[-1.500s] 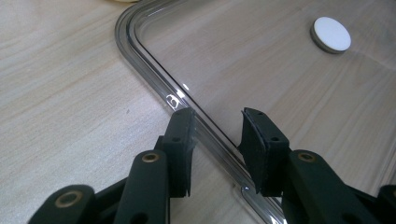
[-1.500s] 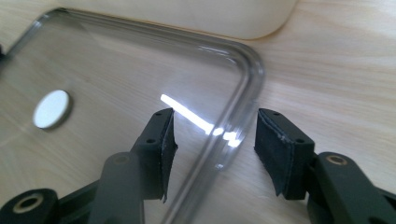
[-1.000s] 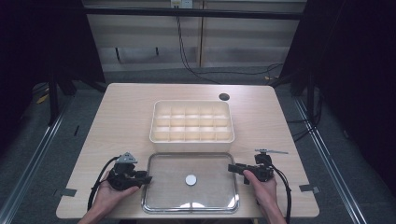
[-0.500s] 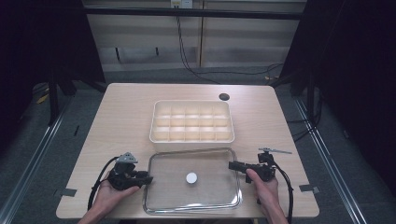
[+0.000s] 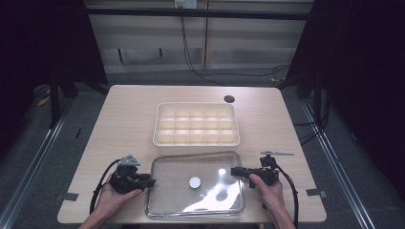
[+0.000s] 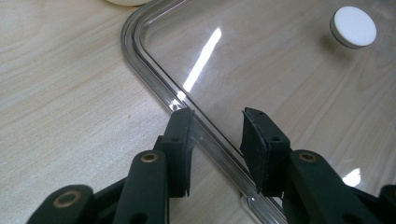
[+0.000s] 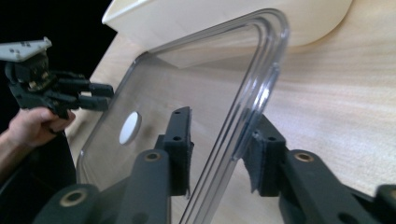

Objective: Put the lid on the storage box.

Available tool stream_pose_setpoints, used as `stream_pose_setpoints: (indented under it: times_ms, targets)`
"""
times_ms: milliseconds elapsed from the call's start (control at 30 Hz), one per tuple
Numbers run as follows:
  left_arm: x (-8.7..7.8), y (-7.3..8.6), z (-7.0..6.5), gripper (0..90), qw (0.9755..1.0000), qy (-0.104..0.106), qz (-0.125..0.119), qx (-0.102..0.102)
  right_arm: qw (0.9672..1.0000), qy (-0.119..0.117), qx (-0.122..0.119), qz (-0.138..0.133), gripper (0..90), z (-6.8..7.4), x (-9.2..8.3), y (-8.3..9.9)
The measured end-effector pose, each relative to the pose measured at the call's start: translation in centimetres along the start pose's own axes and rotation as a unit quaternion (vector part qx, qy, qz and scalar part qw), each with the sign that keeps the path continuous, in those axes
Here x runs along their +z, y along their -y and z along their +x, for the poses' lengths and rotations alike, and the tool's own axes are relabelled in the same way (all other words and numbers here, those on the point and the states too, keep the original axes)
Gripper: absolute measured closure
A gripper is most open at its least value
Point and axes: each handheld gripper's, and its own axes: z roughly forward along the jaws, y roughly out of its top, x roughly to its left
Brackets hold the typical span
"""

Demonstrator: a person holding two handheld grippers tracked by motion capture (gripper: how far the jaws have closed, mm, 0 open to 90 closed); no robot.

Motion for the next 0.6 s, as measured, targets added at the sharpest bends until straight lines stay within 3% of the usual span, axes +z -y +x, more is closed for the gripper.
stream_pose_setpoints:
  times_ms: [467,600]
  targets:
    - [0.01,0.05,0.08,48.8,0.9999,-0.007,-0.009,-0.003,0.9996,-0.013,-0.016,-0.021,71.1,0.56,-0.69,-0.01]
    - [0.06,0.03,0.34,43.2,0.9998,-0.004,-0.015,-0.015,0.9991,-0.018,-0.023,-0.031,72.0,0.7,-0.84,-0.06]
